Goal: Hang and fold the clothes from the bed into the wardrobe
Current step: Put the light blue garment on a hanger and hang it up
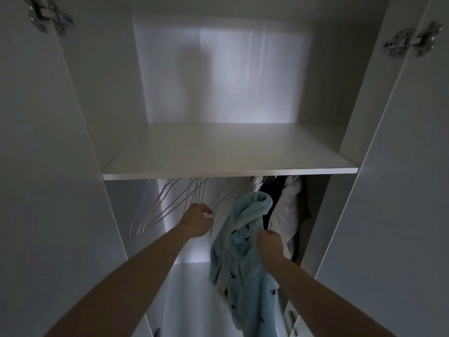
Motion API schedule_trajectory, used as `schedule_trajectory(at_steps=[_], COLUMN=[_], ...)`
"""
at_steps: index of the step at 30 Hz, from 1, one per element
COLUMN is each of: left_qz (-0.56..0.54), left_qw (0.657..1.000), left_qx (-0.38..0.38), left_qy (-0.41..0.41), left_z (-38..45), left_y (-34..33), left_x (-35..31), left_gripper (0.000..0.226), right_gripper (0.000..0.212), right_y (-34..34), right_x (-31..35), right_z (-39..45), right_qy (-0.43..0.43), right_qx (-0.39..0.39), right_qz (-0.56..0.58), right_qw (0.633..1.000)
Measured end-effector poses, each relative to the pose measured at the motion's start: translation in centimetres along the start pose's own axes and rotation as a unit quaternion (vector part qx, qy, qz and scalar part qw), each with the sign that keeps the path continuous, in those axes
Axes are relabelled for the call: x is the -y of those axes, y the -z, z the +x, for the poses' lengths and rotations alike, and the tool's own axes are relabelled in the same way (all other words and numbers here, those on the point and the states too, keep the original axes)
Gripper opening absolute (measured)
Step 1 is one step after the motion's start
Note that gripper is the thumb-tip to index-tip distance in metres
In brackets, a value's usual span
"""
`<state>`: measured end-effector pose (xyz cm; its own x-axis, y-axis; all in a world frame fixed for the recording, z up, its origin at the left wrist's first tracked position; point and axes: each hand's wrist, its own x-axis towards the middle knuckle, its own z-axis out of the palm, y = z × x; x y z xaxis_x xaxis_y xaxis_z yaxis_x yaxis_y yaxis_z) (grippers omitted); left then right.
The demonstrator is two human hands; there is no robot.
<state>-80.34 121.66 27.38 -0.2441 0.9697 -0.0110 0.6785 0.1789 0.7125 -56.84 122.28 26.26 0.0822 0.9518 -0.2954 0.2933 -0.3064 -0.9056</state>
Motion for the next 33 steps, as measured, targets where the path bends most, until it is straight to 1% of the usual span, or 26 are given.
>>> schedule_trajectory(at_steps=[3, 5, 9, 12, 13, 17, 21, 23, 25, 26, 29, 30, 31, 32, 33], left_qz=[0.029, 0.06, 0.17, 0.238, 0.245, 0.248, 0.289, 0.329, 0.322, 0.296, 0.226, 0.23, 0.25, 0.279, 0.306], left_qw=[0.999, 0.998, 0.985, 0.97, 0.968, 0.967, 0.954, 0.943, 0.946, 0.954, 0.969, 0.968, 0.964, 0.957, 0.95], left_qx=[0.014, 0.021, 0.007, 0.024, 0.032, 0.056, 0.073, 0.05, 0.019, 0.01, 0.024, 0.029, 0.031, 0.027, 0.02], left_qy=[-0.004, -0.01, -0.035, -0.044, -0.042, -0.029, -0.027, -0.01, 0.029, 0.052, 0.093, 0.095, 0.09, 0.078, 0.066], left_z=[1.8, 2.9, 5.2, 7.0, 7.5, 10.3, 12.4, 13.2, 13.9, 14.1, 14.5, 14.5, 14.4, 14.4, 14.4], left_y=[-1.9, -3.0, -4.3, -4.9, -5.0, -4.9, -5.0, -5.6, -6.3, -6.7, -7.9, -8.1, -8.4, -8.7, -8.9], left_x=[0.1, 0.0, -0.2, 1.0, 1.8, 4.6, 6.7, 7.3, 7.2, 6.9, 5.5, 5.1, 4.9, 5.0, 5.2], left_gripper=[0.037, 0.042, 0.055, 0.064, 0.067, 0.074, 0.079, 0.079, 0.076, 0.079, 0.107, 0.115, 0.118, 0.114, 0.105], right_gripper=[0.027, 0.023, 0.027, 0.018, 0.016, 0.023, 0.023, 0.017, 0.019, 0.019, 0.016, 0.019, 0.023, 0.025, 0.025], right_y=[1.3, 1.5, 0.8, 0.0, -0.2, -0.9, -2.4, -2.8, -2.6, -2.4, -1.5, -1.2, -1.0, -0.9, -0.8], right_x=[-0.9, -1.4, -1.0, -0.6, -0.5, -0.3, -0.5, -1.0, -1.7, -2.0, -2.6, -2.7, -3.0, -3.1, -3.3], right_z=[2.0, 2.7, 3.5, 4.2, 4.5, 5.9, 7.3, 8.0, 8.8, 9.0, 9.2, 9.2, 9.3, 9.2, 9.1], right_qy=[0.009, 0.014, 0.04, 0.04, 0.042, 0.049, 0.045, 0.048, 0.051, 0.044, 0.02, 0.016, 0.014, 0.008, 0.002], right_qx=[-0.018, -0.021, -0.006, 0.008, 0.008, 0.01, 0.006, 0.009, -0.003, -0.012, -0.035, -0.041, -0.05, -0.061, -0.073], right_qz=[-0.022, -0.015, -0.034, -0.036, -0.036, -0.045, -0.042, -0.035, -0.037, -0.031, -0.018, -0.011, -0.003, 0.007, 0.02], right_qw=[1.0, 1.0, 0.999, 0.999, 0.998, 0.998, 0.998, 0.998, 0.998, 0.998, 0.999, 0.999, 0.999, 0.998, 0.997])
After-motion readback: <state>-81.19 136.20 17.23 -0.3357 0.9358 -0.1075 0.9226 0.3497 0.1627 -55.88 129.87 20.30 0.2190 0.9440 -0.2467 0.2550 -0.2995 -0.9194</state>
